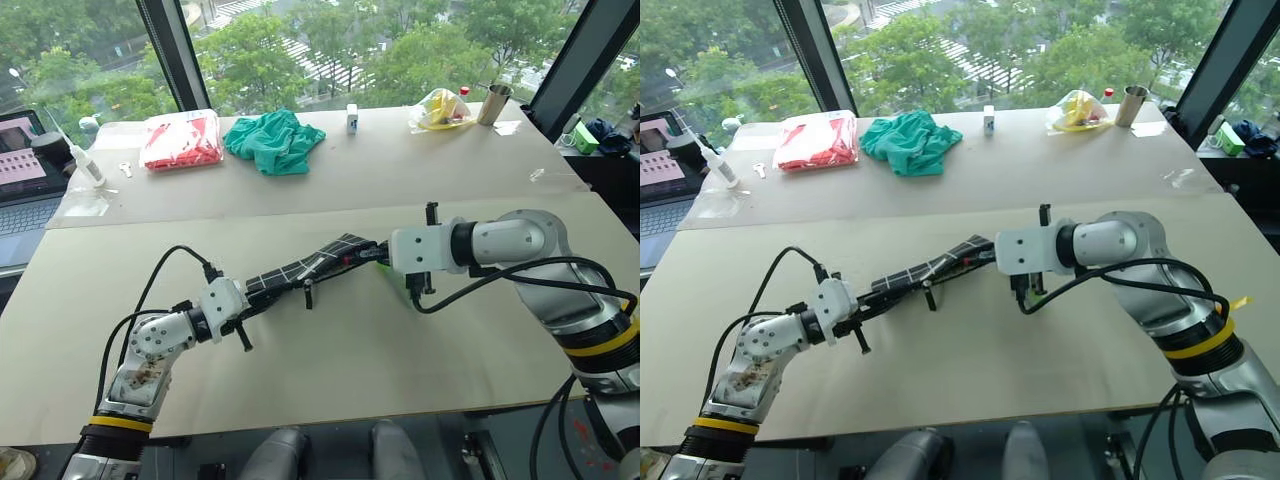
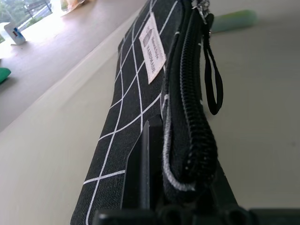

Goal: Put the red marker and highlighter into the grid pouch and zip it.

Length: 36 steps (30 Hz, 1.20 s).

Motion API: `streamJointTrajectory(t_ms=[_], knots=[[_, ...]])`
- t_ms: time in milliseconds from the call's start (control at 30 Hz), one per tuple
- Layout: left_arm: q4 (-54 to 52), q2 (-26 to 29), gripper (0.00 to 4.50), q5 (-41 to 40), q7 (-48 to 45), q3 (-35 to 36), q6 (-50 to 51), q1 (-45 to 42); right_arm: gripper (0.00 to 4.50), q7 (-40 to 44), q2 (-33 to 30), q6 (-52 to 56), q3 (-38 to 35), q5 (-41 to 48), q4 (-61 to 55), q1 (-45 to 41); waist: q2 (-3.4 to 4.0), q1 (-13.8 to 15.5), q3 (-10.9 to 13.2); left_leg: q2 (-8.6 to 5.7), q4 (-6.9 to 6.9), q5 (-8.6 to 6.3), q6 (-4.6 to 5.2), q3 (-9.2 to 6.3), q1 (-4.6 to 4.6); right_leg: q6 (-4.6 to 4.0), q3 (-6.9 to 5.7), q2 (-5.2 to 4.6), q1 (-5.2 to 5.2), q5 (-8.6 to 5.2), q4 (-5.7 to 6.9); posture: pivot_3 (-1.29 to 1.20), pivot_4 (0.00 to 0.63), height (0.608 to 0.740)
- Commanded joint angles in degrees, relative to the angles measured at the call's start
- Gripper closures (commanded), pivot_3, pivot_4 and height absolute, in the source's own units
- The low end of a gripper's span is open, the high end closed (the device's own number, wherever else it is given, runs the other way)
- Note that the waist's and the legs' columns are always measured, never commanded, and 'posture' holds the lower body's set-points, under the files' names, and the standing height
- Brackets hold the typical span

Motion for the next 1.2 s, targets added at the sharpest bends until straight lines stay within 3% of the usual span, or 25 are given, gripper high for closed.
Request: streamJointTrajectory(t_ms=[33, 367, 633, 900, 1200], knots=[[0.4, 0.9, 4.5, 3.6, 0.2, -1.9, -3.2, -0.7, 4.04, 0.9, 1.9, -3.2, 3.5, -3.5, -1.7, -0.8, 0.0, 0.0, 0.0, 0.0, 0.0, 0.0, 0.0, 0.0, 0.01, 0.0, 0.0, 0.0, 0.0, 0.0, 0.01, 0.0, 0.15, 0.74], [0.8, 0.1, 4.5, 4.7, 1.9, -2.5, -3.1, -2.0, 4.04, -5.3, 9.3, -13.2, 12.5, -18.4, 6.6, -1.9, 0.0, -0.1, 0.0, -0.02, 0.02, 0.01, -0.02, 0.0, 0.03, 0.0, -0.01, 0.02, -0.03, 0.0, 0.1, 0.0, 0.15, 0.74], [0.4, -0.2, 4.5, 3.9, 2.1, -2.3, -2.7, -2.1, 4.04, -13.3, 16.4, -25.1, 15.4, -24.4, 15.4, -3.5, 0.0, -0.2, 0.0, 0.02, 0.0, 0.04, -0.07, 0.03, 0.09, 0.0, -0.01, 0.06, -0.06, 0.0, 0.17, 0.0, 0.15, 0.74], [0.5, -0.4, 4.5, 3.6, 2.0, -1.8, -2.4, -2.1, 4.04, -12.2, 17.0, -31.5, 11.1, -17.4, 16.5, -3.3, 0.0, -0.2, 0.0, 0.01, -0.01, 0.04, -0.07, 0.03, 0.11, 0.0, -0.01, 0.06, -0.04, 0.0, 0.16, 0.0, 0.15, 0.74], [0.8, -0.6, 4.5, 3.0, 1.6, -1.7, -2.2, -2.6, 4.04, -22.2, 22.8, -42.8, 13.8, -24.5, 26.4, -6.0, 0.0, -0.3, 0.0, 0.04, -0.03, 0.06, -0.1, 0.03, 0.15, -0.01, -0.01, 0.11, -0.05, 0.0, 0.19, 0.0, 0.15, 0.74]])
